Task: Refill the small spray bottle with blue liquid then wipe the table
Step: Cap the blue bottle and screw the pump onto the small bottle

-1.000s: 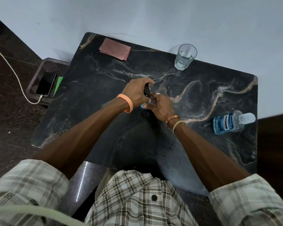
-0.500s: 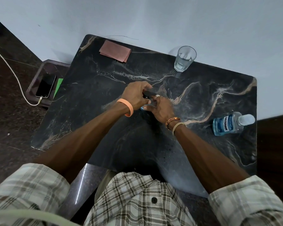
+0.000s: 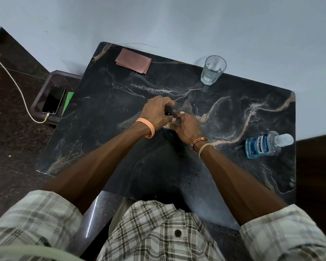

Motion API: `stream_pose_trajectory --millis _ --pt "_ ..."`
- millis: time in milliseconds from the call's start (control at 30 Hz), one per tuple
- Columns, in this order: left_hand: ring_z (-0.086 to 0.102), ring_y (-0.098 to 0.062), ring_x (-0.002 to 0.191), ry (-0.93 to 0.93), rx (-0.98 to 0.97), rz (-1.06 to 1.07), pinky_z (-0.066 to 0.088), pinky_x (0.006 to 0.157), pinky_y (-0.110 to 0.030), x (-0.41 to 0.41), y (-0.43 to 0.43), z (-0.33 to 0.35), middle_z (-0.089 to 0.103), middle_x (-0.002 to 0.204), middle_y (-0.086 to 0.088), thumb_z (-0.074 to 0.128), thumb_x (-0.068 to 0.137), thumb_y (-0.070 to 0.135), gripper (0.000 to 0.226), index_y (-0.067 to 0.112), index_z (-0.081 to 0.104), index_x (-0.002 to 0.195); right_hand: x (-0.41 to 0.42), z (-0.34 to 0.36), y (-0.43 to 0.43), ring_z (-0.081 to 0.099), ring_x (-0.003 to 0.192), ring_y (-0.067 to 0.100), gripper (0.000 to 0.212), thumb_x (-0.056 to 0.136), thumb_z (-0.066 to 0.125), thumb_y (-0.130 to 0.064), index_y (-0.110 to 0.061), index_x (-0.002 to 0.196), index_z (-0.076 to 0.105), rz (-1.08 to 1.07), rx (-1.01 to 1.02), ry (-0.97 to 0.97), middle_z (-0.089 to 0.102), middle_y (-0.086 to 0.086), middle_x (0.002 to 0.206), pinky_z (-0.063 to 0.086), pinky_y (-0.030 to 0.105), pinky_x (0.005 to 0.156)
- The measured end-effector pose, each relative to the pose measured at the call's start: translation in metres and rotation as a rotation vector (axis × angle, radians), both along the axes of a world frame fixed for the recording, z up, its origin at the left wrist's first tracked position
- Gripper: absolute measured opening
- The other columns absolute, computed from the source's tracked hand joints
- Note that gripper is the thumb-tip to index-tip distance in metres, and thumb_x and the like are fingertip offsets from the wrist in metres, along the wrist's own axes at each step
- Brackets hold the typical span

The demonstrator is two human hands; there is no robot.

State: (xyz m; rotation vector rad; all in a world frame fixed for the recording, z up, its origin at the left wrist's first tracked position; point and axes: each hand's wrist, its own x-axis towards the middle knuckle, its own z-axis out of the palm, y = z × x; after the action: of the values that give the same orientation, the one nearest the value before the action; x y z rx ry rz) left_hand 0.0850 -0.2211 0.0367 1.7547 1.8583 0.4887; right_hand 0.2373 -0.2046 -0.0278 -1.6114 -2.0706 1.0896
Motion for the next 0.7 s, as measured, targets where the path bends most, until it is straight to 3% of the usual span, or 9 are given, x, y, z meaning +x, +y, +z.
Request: stream_pose_trajectory --millis 100,200,333,467,700 --pt "0.061 -0.022 0.101 0.007 0.016 -0.026 0.050 0.091 -0.033 0.0015 -0.0006 -0.0003 0.065 0.108 -0.004 0.082 0.073 0.018 0.045 0.018 0.067 0.115 -0.0001 -0.0007 0.0001 0.054 0.087 0.006 0.057 0.078 0.079 -0.035 -0.022 0.130 0.061 -0.006 -0.006 0.000 0.059 -0.012 0.096 0.035 0.015 0.068" --pt "0.057 -0.019 0.101 0.010 0.005 -0.018 0.049 0.092 -0.033 0.0017 -0.0015 -0.0008 0.060 0.107 -0.001 0.083 0.073 0.026 0.048 0.020 0.065 0.117 -0.0006 -0.0002 -0.0004 0.060 0.092 0.012 0.055 0.080 0.078 -0.035 -0.022 0.131 0.061 0.007 -0.001 -0.008 0.069 -0.001 0.106 0.039 0.022 0.075" --pt "0.059 -0.021 0.098 0.021 0.014 -0.014 0.049 0.090 -0.036 0.0013 -0.0019 -0.0014 0.055 0.097 0.003 0.082 0.074 0.029 0.041 0.021 0.067 0.111 -0.0004 -0.0002 -0.0014 0.063 0.096 0.018 0.054 0.079 0.078 -0.035 -0.022 0.129 0.062 0.005 0.020 -0.004 0.071 0.003 0.106 0.040 0.023 0.074" --pt "0.056 -0.020 0.101 0.022 0.007 -0.042 0.048 0.091 -0.035 0.0004 -0.0023 -0.0034 0.058 0.108 -0.002 0.083 0.073 0.028 0.048 0.021 0.064 0.117 -0.0005 0.0002 -0.0010 0.065 0.097 0.020 0.054 0.081 0.076 -0.036 -0.021 0.130 0.060 0.020 0.001 -0.009 0.071 0.003 0.107 0.050 0.032 0.081" --pt "0.059 -0.022 0.100 0.043 0.025 -0.060 0.050 0.090 -0.038 -0.0011 -0.0030 -0.0050 0.060 0.107 -0.004 0.079 0.074 0.021 0.044 0.021 0.064 0.116 0.0003 0.0012 -0.0029 0.060 0.089 0.013 0.050 0.079 0.078 -0.033 -0.022 0.126 0.063 -0.005 0.010 0.035 0.060 -0.012 0.090 0.040 0.014 0.068"
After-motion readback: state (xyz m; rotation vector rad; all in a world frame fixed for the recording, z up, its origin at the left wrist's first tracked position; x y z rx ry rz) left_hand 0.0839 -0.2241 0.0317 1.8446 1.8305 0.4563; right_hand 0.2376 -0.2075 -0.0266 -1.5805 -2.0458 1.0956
